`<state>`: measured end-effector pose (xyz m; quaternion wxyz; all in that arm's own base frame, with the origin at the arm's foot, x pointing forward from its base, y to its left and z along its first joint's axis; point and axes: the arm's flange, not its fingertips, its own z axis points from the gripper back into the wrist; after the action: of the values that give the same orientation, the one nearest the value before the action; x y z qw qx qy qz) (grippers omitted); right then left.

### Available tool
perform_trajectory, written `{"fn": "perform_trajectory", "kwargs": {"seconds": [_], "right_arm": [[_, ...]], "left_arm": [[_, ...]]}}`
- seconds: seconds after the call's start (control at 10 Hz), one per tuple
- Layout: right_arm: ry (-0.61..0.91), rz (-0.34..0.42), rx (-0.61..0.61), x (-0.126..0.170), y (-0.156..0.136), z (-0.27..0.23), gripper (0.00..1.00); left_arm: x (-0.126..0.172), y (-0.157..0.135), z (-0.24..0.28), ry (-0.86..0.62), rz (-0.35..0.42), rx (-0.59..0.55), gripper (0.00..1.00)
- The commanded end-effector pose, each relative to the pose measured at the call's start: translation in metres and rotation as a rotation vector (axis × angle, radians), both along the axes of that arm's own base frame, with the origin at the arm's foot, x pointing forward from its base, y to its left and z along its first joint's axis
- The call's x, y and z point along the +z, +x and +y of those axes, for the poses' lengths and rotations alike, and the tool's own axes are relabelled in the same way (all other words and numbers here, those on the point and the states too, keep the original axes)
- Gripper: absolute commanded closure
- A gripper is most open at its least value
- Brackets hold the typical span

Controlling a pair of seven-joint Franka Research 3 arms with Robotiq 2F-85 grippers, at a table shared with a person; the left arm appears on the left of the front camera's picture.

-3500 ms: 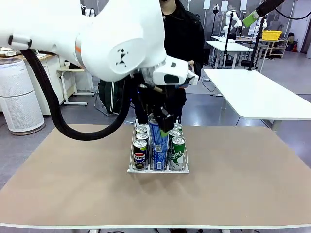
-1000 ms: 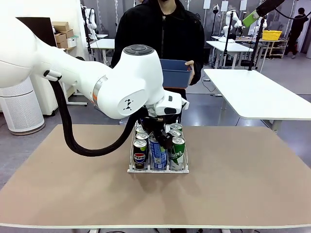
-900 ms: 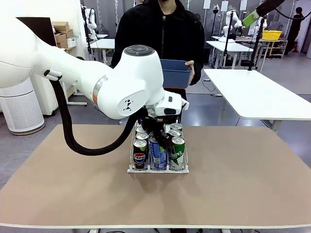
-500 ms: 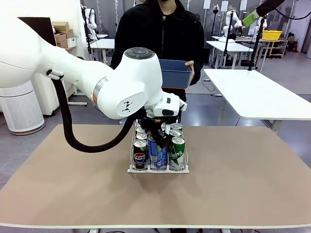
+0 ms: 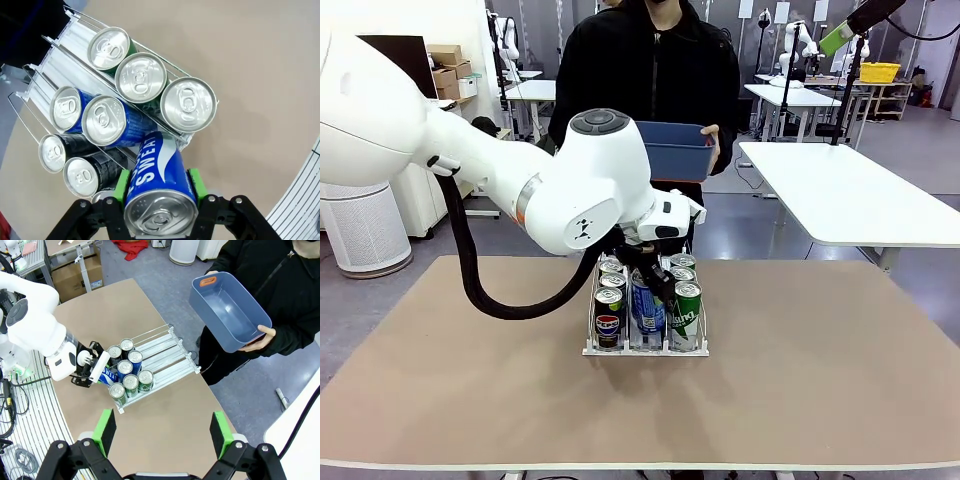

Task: Fill the beverage cans into the dispenser.
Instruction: Place the picked Ionic drink in the line of the Automatic Can Dispenser with the same cans.

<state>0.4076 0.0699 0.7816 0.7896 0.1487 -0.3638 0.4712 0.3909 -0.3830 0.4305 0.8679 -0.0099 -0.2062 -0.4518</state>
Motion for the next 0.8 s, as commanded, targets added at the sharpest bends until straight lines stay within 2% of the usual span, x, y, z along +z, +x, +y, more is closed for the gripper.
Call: {"fn": "perform_trajectory", "kwargs": {"seconds": [0.0,0.3,0.7], "right_arm": [[0.002,0.009,0.007,-0.001,-0.001,-0.001,0.00],[0.002,0.009,0.007,-0.001,-0.001,-0.001,0.00],[0.002,0.009,0.007,-0.001,-0.001,-0.001,0.00]], "left_arm": [[0.002,0.023,-0.001,-0.057,-0.034,-0.027,0.43],[-0.015,0.027,0.001,-0.016,0.029,-0.031,0.43],[-0.041,0.031,0.001,-0.014,0.155,-0.078,0.43]]}}
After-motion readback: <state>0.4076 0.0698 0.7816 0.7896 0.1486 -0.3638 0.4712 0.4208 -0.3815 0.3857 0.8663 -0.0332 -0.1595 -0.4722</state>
